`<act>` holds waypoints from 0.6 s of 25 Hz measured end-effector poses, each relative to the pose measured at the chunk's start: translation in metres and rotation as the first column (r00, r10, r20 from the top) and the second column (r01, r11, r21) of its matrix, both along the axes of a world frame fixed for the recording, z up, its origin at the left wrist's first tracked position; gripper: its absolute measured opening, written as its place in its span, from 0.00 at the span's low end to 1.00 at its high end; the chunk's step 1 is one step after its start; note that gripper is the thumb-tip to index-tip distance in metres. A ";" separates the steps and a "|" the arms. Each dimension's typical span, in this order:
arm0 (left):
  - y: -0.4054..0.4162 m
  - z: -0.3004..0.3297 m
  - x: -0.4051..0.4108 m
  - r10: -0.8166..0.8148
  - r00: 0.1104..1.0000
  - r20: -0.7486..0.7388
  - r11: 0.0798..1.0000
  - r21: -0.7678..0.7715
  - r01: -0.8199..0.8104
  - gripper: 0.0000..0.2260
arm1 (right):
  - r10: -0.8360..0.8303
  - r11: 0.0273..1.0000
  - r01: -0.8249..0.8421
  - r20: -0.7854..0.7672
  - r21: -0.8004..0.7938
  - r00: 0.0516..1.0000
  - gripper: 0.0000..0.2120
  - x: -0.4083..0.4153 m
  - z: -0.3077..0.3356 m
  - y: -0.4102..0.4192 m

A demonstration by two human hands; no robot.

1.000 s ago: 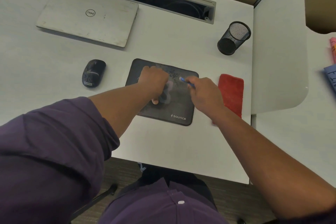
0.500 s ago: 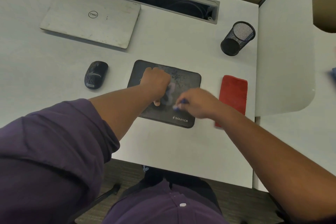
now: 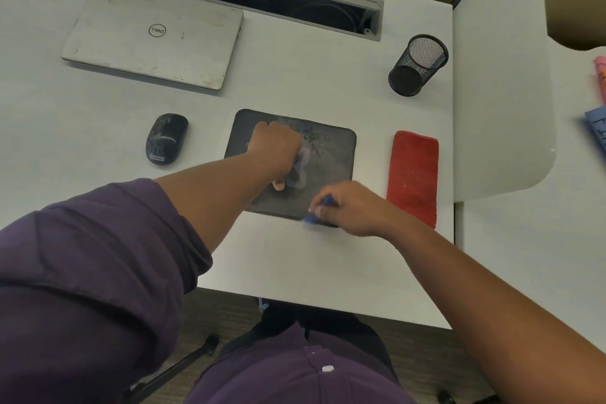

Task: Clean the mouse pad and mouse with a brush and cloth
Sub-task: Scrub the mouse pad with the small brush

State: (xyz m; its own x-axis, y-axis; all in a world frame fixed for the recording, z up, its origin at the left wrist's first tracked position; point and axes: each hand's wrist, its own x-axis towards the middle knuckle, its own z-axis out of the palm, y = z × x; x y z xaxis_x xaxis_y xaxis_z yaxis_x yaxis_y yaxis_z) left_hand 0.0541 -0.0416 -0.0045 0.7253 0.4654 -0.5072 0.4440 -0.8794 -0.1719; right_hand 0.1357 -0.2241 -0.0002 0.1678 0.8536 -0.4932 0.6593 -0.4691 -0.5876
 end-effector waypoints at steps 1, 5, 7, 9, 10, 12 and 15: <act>0.000 0.000 0.000 0.002 1.000 0.006 1.000 0.002 -0.002 0.24 | -0.128 0.989 0.128 0.005 0.076 0.992 0.05 0.002 -0.002 -0.002; 0.000 -0.001 -0.001 0.004 1.000 0.019 1.000 0.002 -0.004 0.23 | -0.047 0.998 0.047 0.001 -0.045 0.999 0.04 -0.002 0.000 -0.009; 0.000 -0.001 -0.001 0.017 1.000 0.020 1.000 -0.011 -0.017 0.23 | -0.070 0.997 0.071 0.028 -0.033 0.997 0.05 -0.002 0.003 -0.012; -0.001 0.000 -0.002 0.025 0.999 0.030 0.999 -0.020 -0.025 0.22 | -0.231 0.970 0.231 -0.014 0.077 0.973 0.05 0.002 0.006 -0.012; -0.001 0.000 -0.002 0.026 0.999 0.033 0.999 -0.023 -0.025 0.21 | -0.236 0.969 0.236 -0.008 0.075 0.972 0.05 0.004 0.009 -0.013; -0.002 0.001 -0.003 0.019 0.999 0.031 1.000 -0.018 -0.019 0.22 | -0.103 0.991 0.109 0.083 -0.072 0.991 0.04 0.007 0.013 -0.016; -0.003 0.003 -0.006 0.009 1.000 0.008 1.000 -0.006 -0.009 0.25 | -0.098 0.985 0.113 0.117 -0.130 0.988 0.06 0.021 0.017 -0.023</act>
State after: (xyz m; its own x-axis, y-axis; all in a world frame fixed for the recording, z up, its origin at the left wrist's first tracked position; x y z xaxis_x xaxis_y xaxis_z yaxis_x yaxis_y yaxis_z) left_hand 0.0483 -0.0441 -0.0015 0.7250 0.4691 -0.5043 0.4535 -0.8762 -0.1631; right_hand 0.1568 -0.2469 0.0169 0.3125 0.7548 -0.5767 0.6587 -0.6096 -0.4410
